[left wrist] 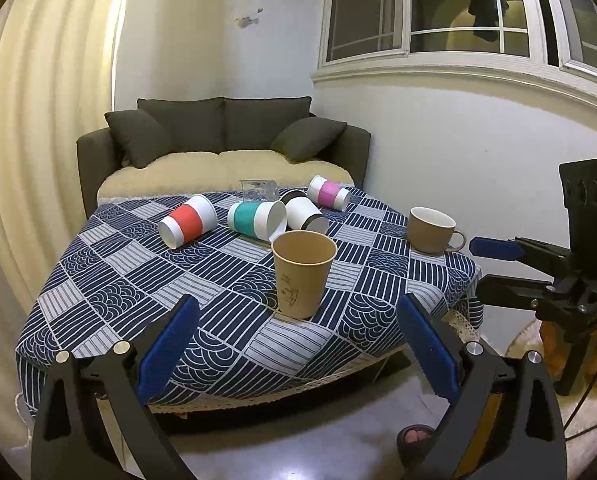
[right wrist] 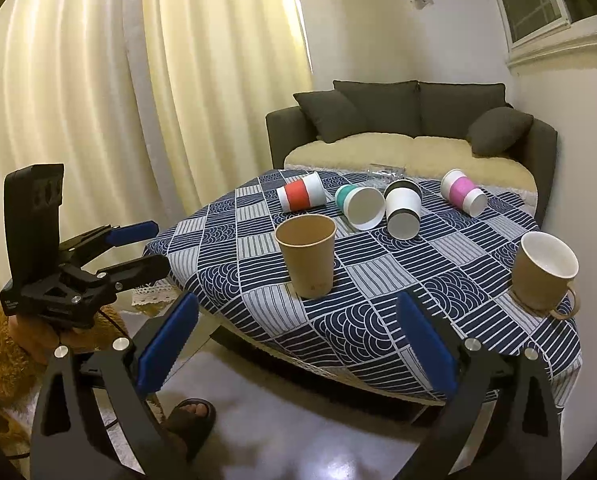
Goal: Flip cup upright
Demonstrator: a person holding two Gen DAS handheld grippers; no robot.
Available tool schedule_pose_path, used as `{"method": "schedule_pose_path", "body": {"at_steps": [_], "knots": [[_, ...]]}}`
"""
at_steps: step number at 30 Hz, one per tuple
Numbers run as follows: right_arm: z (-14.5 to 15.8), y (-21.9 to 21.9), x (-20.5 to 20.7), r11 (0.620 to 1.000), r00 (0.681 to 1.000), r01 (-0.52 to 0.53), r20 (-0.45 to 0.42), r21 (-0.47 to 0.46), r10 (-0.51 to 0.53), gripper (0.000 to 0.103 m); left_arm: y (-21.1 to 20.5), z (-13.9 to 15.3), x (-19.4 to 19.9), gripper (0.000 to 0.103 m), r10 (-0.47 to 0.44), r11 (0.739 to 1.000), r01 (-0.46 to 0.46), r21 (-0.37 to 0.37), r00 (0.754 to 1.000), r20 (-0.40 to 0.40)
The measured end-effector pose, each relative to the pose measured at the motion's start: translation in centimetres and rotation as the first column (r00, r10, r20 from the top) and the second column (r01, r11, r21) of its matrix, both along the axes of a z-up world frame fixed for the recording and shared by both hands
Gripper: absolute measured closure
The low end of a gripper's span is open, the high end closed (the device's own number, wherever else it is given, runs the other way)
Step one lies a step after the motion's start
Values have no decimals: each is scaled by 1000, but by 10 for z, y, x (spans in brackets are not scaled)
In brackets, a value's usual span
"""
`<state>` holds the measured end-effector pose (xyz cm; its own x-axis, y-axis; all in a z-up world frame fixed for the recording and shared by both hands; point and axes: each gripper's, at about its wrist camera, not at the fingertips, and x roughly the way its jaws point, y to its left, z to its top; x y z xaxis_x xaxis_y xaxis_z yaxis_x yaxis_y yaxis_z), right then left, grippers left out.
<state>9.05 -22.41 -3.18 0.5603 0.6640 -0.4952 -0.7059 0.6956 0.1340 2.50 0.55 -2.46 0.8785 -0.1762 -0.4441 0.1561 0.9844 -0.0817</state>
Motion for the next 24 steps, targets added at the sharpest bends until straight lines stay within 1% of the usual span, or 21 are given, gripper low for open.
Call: {"method": "schedule_pose_path", "body": {"at_steps": [8,11,13,15,24], "knots": [[2,-3,1,1000,1000,10,10,17,-10,5,1,1,0,7,7,1000,-7,-7,1000,0],[0,-2,3,1000,1000,11,-5,6,-11,5,1,1,0,7,5,1000,-5,-6,1000,-1],[-1,0,3,1000,1000,19,3,-8,-19,5,1,1,0,7,4,1000,-4,-5,1000,-1],[1,0,2,1000,1000,23,14,-1,-23,5,0,1,0,7,5,1000,-5,-2,1000,2],[1,-2,2,1000,999,30,13,8,-30,5,1,1,0,7,10,1000,-10,-4,1000,-1]]}}
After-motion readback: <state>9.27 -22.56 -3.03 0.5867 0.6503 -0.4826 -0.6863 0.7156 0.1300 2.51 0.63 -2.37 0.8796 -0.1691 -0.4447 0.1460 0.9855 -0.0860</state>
